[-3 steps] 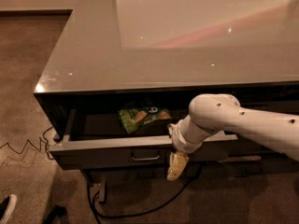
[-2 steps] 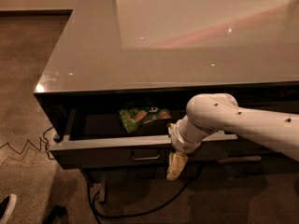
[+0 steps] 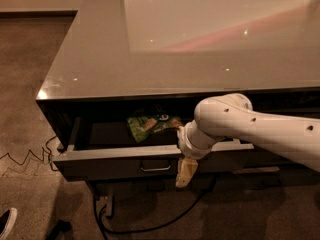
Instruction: Open top drawer
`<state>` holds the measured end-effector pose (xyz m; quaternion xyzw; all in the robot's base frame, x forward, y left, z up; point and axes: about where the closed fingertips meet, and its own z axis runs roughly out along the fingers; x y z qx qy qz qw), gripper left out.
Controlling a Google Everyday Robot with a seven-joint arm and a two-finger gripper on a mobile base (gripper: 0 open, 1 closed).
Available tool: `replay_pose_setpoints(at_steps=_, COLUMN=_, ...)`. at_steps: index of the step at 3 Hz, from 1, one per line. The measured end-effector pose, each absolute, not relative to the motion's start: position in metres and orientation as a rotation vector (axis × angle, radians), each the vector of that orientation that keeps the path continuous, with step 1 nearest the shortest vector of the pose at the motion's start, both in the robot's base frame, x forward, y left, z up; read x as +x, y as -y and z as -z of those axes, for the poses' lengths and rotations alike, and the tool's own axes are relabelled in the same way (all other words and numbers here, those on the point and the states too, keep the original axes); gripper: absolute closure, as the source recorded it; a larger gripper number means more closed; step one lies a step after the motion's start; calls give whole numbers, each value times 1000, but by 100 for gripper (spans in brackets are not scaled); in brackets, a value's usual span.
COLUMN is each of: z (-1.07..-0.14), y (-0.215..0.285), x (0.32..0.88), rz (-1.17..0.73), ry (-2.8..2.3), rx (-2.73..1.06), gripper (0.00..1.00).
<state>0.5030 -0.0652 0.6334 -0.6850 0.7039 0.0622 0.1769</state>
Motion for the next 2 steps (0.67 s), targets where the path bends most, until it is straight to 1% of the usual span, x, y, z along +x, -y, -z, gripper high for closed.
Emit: replay_pose_setpoints(at_steps=2, z=-630, y=74, x=503, rz=-71, ry=-2053, rx=-1955, gripper=0)
